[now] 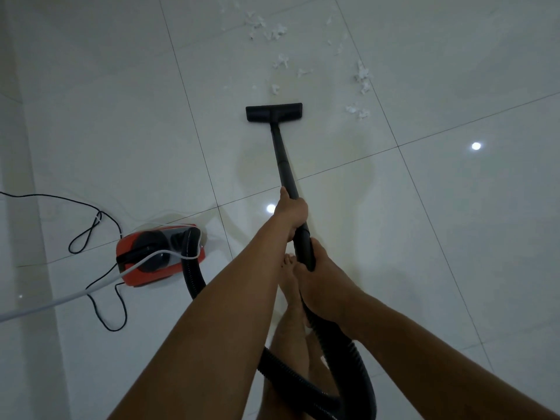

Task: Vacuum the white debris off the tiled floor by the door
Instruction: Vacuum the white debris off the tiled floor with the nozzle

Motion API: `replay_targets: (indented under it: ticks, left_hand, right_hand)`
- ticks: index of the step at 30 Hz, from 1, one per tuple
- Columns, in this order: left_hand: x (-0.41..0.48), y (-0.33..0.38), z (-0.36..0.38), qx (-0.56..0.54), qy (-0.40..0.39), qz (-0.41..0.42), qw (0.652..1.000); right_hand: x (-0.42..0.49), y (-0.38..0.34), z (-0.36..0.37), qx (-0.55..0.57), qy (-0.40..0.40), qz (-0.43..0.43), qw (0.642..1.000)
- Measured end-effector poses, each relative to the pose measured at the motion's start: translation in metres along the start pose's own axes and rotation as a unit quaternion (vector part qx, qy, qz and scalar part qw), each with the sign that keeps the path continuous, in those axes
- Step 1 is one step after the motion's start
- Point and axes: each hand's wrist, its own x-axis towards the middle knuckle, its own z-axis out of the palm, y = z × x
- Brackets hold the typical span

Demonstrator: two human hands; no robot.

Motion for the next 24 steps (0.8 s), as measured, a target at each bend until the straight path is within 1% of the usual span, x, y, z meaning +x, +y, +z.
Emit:
replay_targets:
  ticks: [7, 16, 24]
  left_hand:
    - [0.005, 0.007, 0.001, -0.011, 0.001, -0.005, 1.0]
    - [0.044, 0.044, -0.015, 0.003, 0.001, 0.006, 1.0]
    - [0.068, 0.071, -0.024, 0.013, 0.002, 0.013, 1.0]
  right_hand:
    - [0.005, -0.005, -0.003, -0.021, 0.013, -0.01, 1.0]
    - [0.035, -0.048, -0.018, -0.022, -0.001, -0.009, 1.0]
    - [0.058, -0.074, -0.029, -0.029, 0.007, -0.008, 1.0]
